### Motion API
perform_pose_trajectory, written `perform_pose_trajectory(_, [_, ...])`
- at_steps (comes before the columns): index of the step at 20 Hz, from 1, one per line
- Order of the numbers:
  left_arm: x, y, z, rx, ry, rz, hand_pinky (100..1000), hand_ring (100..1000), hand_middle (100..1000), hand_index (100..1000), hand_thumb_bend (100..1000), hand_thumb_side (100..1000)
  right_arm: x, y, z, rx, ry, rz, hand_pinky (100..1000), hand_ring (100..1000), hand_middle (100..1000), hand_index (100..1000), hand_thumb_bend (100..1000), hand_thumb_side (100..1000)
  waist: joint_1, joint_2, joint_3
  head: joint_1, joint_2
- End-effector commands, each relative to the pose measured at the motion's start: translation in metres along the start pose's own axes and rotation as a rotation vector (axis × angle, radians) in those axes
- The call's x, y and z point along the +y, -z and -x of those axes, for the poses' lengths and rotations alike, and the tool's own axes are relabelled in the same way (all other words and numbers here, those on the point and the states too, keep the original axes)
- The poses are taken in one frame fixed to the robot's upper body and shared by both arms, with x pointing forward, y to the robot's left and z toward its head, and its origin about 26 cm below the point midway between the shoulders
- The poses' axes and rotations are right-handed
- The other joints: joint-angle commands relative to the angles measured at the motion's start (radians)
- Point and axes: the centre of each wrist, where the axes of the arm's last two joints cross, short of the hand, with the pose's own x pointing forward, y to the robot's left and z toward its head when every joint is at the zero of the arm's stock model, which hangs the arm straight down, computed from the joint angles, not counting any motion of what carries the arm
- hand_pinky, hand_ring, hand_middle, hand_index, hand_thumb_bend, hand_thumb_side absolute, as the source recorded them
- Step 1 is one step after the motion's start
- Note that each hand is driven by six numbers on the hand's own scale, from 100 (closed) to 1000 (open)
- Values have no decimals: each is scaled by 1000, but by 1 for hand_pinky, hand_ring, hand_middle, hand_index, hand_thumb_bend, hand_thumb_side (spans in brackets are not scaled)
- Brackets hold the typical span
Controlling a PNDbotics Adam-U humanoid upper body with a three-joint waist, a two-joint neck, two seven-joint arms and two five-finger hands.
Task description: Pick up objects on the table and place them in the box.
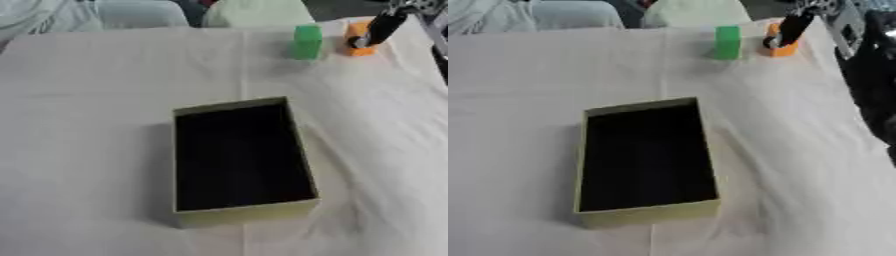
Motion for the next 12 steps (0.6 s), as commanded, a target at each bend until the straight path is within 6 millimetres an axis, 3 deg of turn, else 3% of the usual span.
perform_pose_trajectory(1, [-2, 5, -4, -23, -14, 0, 926, 748, 740, 895, 483, 825, -15, -4, 3, 9, 12, 42, 862, 899, 871, 948, 404, 100, -1, -16, 3, -16, -25])
perform_pose_trajectory(12, [-3, 6, -5, -22, -18, -3, 928, 744, 739, 895, 482, 827, -13, 2, -3, -5, 34, 9, 861, 904, 873, 947, 410, 100, -14, -7, 29, -47, -43])
